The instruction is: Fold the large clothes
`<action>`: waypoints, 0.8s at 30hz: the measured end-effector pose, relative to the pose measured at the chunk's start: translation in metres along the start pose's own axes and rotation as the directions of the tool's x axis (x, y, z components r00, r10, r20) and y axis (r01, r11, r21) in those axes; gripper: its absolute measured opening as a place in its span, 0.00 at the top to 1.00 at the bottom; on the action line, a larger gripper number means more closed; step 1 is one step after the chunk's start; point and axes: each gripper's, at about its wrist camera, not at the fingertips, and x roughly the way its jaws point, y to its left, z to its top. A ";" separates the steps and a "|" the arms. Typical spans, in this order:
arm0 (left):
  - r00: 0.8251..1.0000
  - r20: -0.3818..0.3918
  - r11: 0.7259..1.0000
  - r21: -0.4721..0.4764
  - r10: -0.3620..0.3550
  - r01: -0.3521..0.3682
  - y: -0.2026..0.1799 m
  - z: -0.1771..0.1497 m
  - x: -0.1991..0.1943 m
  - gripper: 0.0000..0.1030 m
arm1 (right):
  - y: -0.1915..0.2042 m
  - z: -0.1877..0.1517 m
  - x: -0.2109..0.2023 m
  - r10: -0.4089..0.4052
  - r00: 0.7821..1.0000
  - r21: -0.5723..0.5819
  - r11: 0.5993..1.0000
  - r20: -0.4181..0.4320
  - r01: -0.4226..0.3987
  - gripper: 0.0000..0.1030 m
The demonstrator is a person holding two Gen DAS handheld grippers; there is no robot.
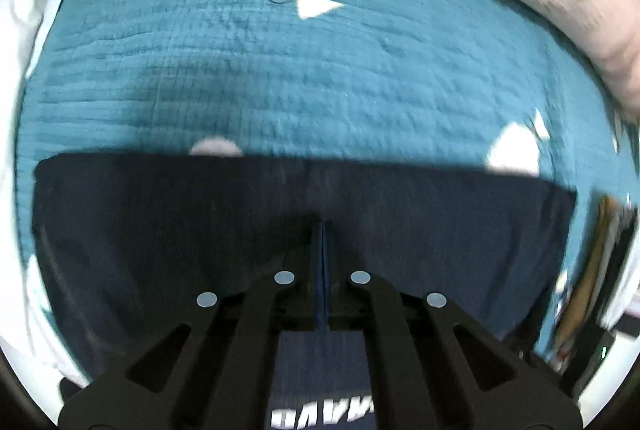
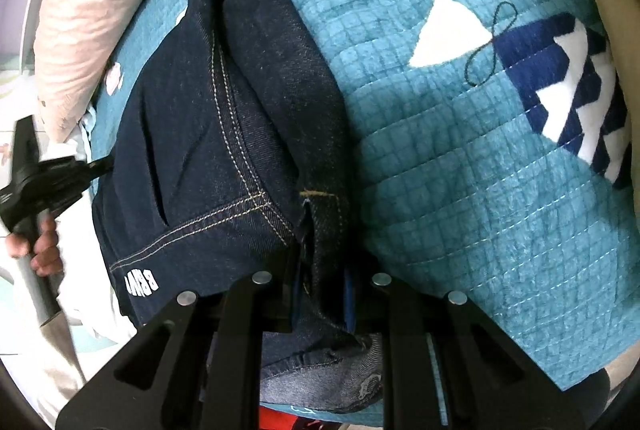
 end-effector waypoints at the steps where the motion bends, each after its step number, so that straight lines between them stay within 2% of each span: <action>1: 1.000 -0.015 1.000 0.007 -0.008 0.008 -0.002 -0.008 -0.004 1.00 | 0.001 0.000 0.000 -0.002 1.000 0.000 1.000 0.002 0.002 0.87; 4: 0.995 -0.098 1.000 0.026 -0.004 0.007 -0.003 -0.033 0.004 1.00 | 0.004 -0.002 0.002 -0.004 1.000 0.004 1.000 0.007 0.004 0.87; 6: 0.994 -0.104 0.999 0.013 -0.035 0.036 0.003 -0.042 0.020 1.00 | 0.007 -0.003 0.005 -0.005 1.000 0.006 1.000 0.008 0.005 0.87; 7: 0.993 -0.100 0.998 -0.004 -0.061 0.060 0.007 -0.040 0.030 0.99 | 0.007 -0.003 0.006 -0.002 1.000 0.013 1.000 0.008 0.002 0.87; 10: 0.976 -0.138 0.978 -0.149 -0.169 0.148 0.026 -0.032 0.033 0.99 | 0.005 -0.003 0.006 0.000 1.000 0.025 1.000 0.007 0.000 0.87; 11: 0.973 -0.149 0.976 -0.148 -0.178 0.156 0.027 -0.034 0.029 0.99 | 0.007 -0.003 0.007 -0.007 1.000 0.023 1.000 0.007 0.007 0.87; 13: 0.971 -0.196 0.987 -0.102 -0.139 0.121 0.020 -0.052 0.006 1.00 | 0.009 -0.002 0.006 -0.023 1.000 0.008 1.000 0.005 0.023 0.87; 15: 0.958 -0.248 0.989 -0.073 -0.146 0.131 0.015 -0.082 -0.010 1.00 | 0.010 -0.002 0.007 -0.032 0.999 0.003 0.999 0.008 0.032 0.87; 17: 0.947 -0.294 0.991 -0.075 -0.126 0.108 0.017 -0.104 0.001 1.00 | 0.009 -0.002 0.008 -0.019 1.000 0.021 1.000 0.014 0.019 0.87; 18: 0.946 -0.306 0.992 -0.099 -0.103 0.076 0.024 -0.116 0.021 1.00 | 0.008 -0.003 0.008 -0.009 1.000 0.029 1.000 0.016 0.009 0.87; 19: 0.945 -0.300 0.986 -0.138 -0.128 0.090 0.030 -0.124 0.044 0.98 | 0.006 -0.003 0.009 0.004 1.000 0.034 0.999 0.019 -0.004 0.87; 20: 0.954 -0.272 0.986 -0.138 -0.128 0.093 0.031 -0.126 0.051 0.97 | 0.004 -0.003 0.009 0.012 1.000 0.037 0.999 0.021 -0.013 0.87; 21: 0.949 -0.278 0.978 -0.181 -0.148 0.100 0.034 -0.122 0.054 0.97 | 0.002 -0.004 0.009 0.024 0.999 0.043 0.999 0.025 -0.025 0.86; 23: 0.928 -0.315 0.957 -0.268 -0.198 0.113 0.043 -0.118 0.050 0.97 | -0.001 -0.006 0.009 0.036 0.999 0.056 0.998 0.037 -0.038 0.86; 24: 0.927 -0.319 0.960 -0.255 -0.196 0.115 0.041 -0.118 0.043 0.98 | -0.002 -0.006 0.008 0.035 0.999 0.057 0.998 0.039 -0.037 0.87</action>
